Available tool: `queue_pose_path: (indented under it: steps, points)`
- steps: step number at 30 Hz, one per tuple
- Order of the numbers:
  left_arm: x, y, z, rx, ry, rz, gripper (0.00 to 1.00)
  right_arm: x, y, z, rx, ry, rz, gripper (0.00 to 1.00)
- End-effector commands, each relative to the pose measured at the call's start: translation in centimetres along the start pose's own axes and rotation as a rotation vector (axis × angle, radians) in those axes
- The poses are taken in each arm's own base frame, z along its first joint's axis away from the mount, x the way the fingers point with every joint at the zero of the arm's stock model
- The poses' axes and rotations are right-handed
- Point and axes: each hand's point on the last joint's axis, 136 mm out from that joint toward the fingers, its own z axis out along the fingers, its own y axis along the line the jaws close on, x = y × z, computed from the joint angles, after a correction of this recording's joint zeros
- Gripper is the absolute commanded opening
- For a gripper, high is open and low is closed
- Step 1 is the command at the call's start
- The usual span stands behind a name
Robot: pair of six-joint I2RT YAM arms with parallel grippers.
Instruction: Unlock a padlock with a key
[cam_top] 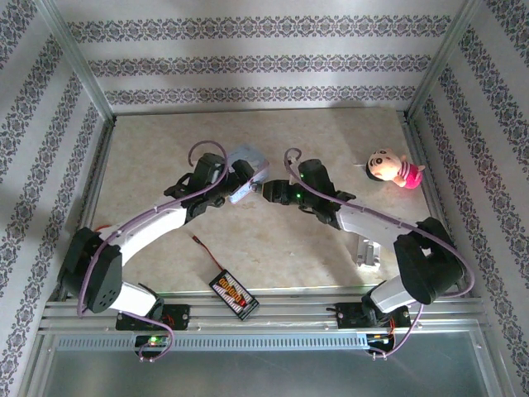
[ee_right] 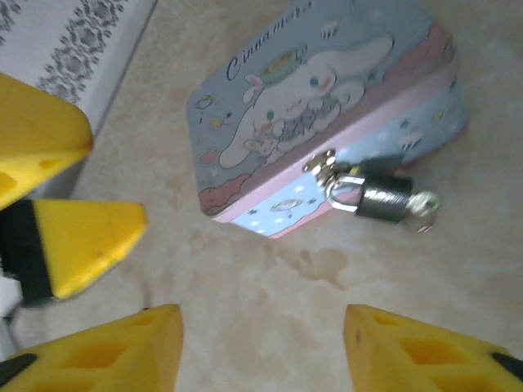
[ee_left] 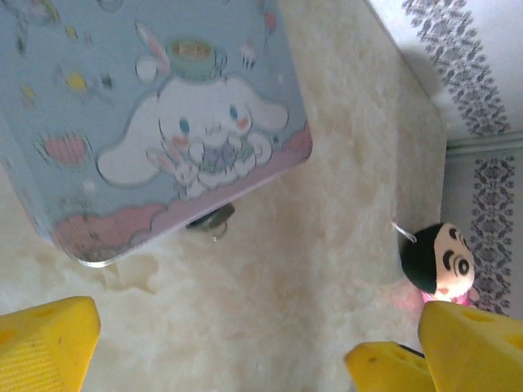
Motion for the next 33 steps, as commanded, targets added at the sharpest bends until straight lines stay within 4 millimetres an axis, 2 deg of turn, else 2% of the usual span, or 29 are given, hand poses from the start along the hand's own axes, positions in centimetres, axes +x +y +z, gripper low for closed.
queue_pose_path:
  steps: [1, 5, 12, 21, 25, 27, 33]
  points:
    - [-2.8, 2.4, -1.3, -0.149, -0.135, 0.146, 0.99, 2.8, -4.8, 0.2, 0.215, 0.163, -0.194, 0.57]
    - [-3.7, 3.9, -1.5, -0.218, -0.187, 0.177, 0.99, 2.1, -5.1, 2.6, 0.181, 0.188, -0.279, 0.6]
    - [-3.0, 5.9, -1.5, -0.249, -0.176, 0.151, 0.99, 1.8, -6.0, 7.5, 0.108, 0.252, -0.327, 0.69]
    - [-2.2, 7.6, -2.3, -0.263, -0.167, 0.124, 0.99, 0.8, -6.2, 11.7, 0.037, 0.279, -0.336, 0.72]
    - [-2.1, 7.6, -2.4, -0.257, -0.165, 0.117, 0.99, 1.3, -5.8, 13.0, -0.013, 0.305, -0.314, 0.71]
    - [-1.9, 7.8, -2.4, -0.254, -0.16, 0.108, 0.99, 1.7, -5.2, 13.2, -0.046, 0.319, -0.294, 0.66]
    - [-1.3, 7.8, -1.8, -0.228, -0.141, 0.079, 0.99, 3.2, -2.5, 12.1, -0.13, 0.327, -0.232, 0.62]
